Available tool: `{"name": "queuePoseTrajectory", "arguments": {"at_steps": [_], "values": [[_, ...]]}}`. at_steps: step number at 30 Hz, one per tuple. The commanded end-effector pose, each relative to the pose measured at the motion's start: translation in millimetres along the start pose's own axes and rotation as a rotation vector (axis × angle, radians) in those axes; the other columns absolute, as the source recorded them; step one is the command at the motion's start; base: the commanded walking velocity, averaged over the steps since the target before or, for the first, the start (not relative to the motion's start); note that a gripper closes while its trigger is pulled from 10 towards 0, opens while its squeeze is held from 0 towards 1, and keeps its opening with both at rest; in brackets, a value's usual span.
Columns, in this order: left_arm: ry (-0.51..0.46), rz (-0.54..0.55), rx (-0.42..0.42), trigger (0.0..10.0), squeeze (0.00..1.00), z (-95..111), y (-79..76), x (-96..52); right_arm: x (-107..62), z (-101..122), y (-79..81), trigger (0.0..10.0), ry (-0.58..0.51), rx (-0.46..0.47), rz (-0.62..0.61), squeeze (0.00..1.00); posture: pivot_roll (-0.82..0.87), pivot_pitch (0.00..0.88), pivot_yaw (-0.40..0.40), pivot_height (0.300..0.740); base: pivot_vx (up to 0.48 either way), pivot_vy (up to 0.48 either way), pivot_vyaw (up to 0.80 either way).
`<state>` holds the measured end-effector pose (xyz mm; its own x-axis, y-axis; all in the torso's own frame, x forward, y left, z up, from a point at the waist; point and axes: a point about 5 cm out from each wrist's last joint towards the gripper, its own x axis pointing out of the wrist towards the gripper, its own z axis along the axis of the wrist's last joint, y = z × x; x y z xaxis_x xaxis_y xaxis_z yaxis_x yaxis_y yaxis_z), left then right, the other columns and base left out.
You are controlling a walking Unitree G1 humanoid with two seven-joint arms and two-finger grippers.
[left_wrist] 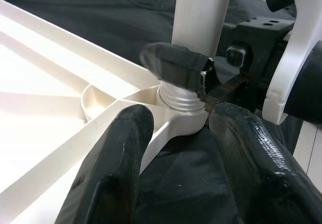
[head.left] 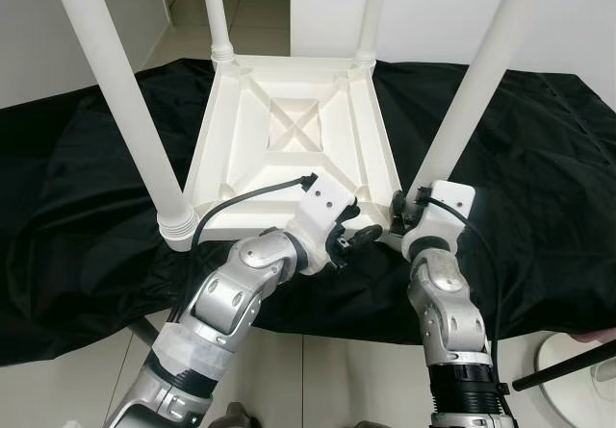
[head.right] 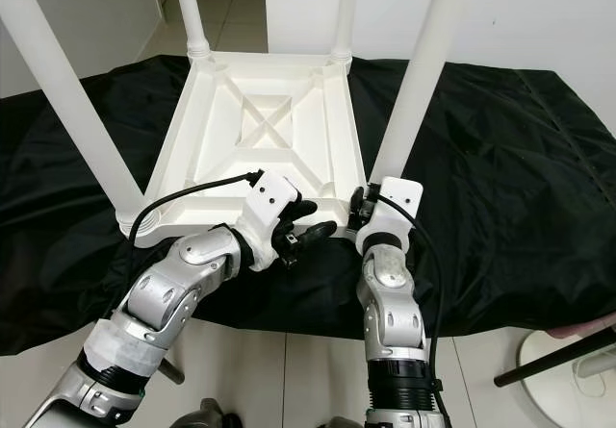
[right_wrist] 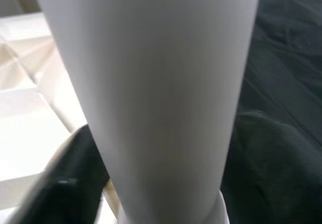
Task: Building children table
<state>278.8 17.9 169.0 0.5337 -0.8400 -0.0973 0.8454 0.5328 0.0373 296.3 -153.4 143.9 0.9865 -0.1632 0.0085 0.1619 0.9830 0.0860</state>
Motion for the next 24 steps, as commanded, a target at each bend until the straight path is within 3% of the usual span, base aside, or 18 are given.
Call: {"name": "queuePoseTrajectory", "arguments": {"at_steps": [1, 9, 12, 13, 15, 16, 23, 24], "values": [[-0.002, 0.040, 0.018, 10.0, 0.00, 1.5, 3.5, 0.6, 0.0, 1.0, -8.4, 10.0, -0.020, 0.008, 0.047, 1.00, -0.07, 0.000, 0.019, 0.740, 0.000, 0.000, 0.00], [-0.009, 0.046, 0.041, 10.0, 0.00, 1.9, 2.4, 0.3, 3.1, -1.3, -28.9, 10.0, -0.007, -0.021, 0.161, 1.00, -0.07, 0.000, 0.018, 0.740, 0.000, 0.000, 0.00], [-0.007, 0.041, 0.054, 10.0, 0.00, 2.1, 0.9, 0.1, 4.8, 0.3, -37.4, 10.0, -0.010, -0.061, 0.300, 1.00, -0.07, 0.000, 0.018, 0.740, 0.000, 0.000, 0.00], [-0.007, 0.038, 0.056, 10.0, 0.00, 2.2, 0.7, 0.3, 6.3, 0.2, -39.3, 10.0, -0.008, -0.086, 0.347, 0.55, -0.07, 0.000, 0.022, 0.740, 0.000, 0.000, 0.00], [-0.006, 0.037, 0.057, 10.0, 0.00, 2.3, 0.6, 0.5, 7.4, 0.1, -40.8, 10.0, -0.006, -0.103, 0.376, 0.55, -0.07, 0.000, 0.022, 0.740, 0.000, 0.000, 0.00], [-0.005, 0.038, 0.060, 10.0, 0.00, 2.6, 0.9, 1.1, 10.4, -0.7, -41.3, 10.0, 0.003, -0.123, 0.432, 0.00, -0.07, 0.000, 0.025, 0.740, 0.000, 0.000, 0.00], [-0.006, 0.048, 0.079, 10.0, 0.00, 4.3, 2.1, 3.2, 23.1, 0.2, -34.3, 9.8, 0.020, -0.208, 0.656, 0.00, -0.06, 0.000, 0.025, 0.740, 0.000, 0.000, 0.00], [-0.007, 0.050, 0.081, 10.0, 0.00, 4.7, 2.7, 2.8, 26.4, 0.1, -33.7, 4.7, 0.021, -0.232, 0.682, 0.00, -0.05, 0.000, 0.024, 0.740, 0.000, 0.000, 0.00]]}}
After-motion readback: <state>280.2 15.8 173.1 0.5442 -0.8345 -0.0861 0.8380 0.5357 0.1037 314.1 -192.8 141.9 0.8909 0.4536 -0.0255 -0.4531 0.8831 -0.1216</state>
